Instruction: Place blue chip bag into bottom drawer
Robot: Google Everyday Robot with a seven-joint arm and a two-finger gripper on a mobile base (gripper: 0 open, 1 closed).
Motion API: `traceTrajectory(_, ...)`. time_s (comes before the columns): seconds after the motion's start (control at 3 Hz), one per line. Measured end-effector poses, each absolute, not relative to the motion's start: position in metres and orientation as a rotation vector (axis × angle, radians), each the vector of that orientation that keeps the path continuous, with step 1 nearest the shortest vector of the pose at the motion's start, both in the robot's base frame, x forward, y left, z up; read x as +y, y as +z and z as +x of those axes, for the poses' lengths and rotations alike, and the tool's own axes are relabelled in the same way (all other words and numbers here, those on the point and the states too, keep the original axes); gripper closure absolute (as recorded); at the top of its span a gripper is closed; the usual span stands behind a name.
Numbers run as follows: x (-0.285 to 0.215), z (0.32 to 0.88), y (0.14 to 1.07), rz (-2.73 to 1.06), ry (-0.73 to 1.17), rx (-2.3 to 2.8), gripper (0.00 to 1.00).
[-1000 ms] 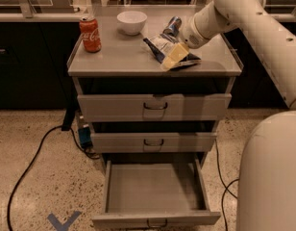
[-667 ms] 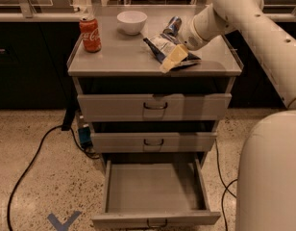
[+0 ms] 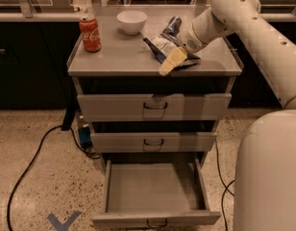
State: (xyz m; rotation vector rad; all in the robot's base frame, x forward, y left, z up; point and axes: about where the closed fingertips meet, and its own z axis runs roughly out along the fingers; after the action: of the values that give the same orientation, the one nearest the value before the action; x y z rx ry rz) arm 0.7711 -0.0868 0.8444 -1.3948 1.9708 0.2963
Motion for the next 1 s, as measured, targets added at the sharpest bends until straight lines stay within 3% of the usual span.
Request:
traceTrajectory(0.67,-0.0754,0.7686,0.832,-1.446,0.344,1.984,0.0)
traceTrajectory(1.0,-0.0754,0.7686,0.8319,-1.446,0.344,1.984,0.19)
